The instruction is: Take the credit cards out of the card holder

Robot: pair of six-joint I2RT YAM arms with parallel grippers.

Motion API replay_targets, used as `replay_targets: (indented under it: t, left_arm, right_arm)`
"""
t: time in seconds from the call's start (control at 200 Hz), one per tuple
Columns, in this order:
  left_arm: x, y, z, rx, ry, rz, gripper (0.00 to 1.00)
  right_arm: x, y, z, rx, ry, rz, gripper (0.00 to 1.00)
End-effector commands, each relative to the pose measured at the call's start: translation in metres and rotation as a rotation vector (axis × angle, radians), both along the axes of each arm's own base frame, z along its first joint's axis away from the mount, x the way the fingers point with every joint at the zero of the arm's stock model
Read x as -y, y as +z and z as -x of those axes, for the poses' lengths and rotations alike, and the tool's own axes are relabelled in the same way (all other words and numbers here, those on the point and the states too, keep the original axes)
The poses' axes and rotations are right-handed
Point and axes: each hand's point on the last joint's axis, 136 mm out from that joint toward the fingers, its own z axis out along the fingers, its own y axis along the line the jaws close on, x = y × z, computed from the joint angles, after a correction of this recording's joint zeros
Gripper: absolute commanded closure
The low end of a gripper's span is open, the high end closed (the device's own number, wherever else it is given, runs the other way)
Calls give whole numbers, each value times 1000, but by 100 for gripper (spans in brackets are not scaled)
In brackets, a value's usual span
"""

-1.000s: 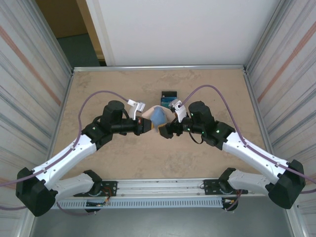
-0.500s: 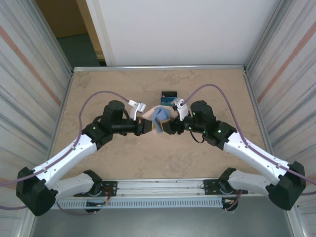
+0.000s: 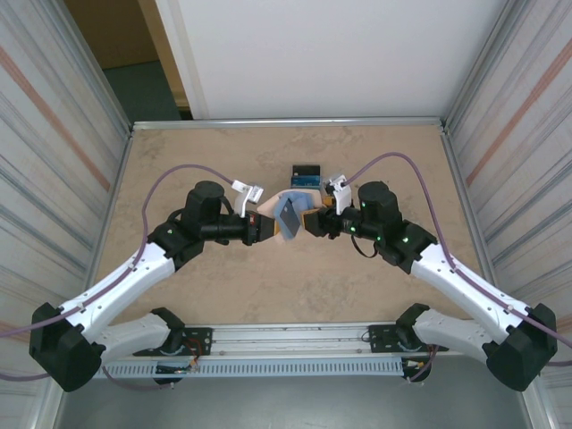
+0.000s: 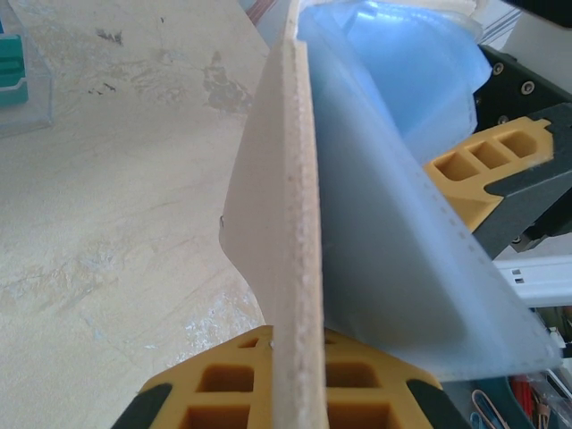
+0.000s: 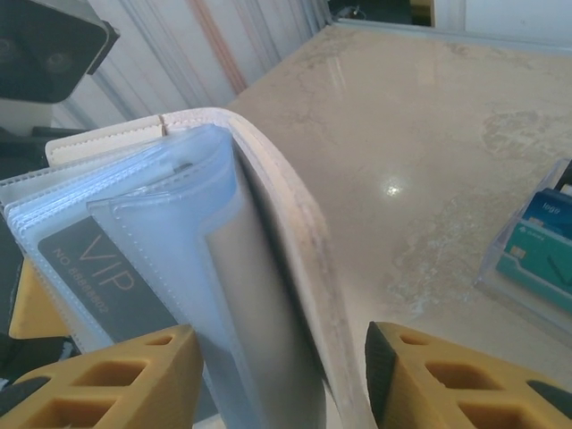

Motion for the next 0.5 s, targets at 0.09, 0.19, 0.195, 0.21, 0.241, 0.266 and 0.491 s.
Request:
replay_targets:
  t: [0.09,0.19,0.195,0.21,0.241,0.266,0.491]
  left_arm:
    - [2,12,0,28,-23,46,100]
    - [1,12,0,25,-23,47,100]
    - [1,12,0,25,-23,47,100]
    - [1,12,0,26,-23,46,100]
    - [0,12,-1,24,-21,46,100]
    - [0,13,0,25,-23,48,100]
    - [0,13,1,26,-26,53,100]
  right_arm:
    - [10,14,4,21,-9,-74,52]
    - [14,14,1,14,-18,-90,57]
    - [14,14,1,14,-18,-91,58]
    - [15,14,1,12,-20,-94,58]
    - [16,15,1,11,-20,-101,59]
    - [16,16,1,11,-17,-109,60]
    - [13,25,12,24,59,-156,41]
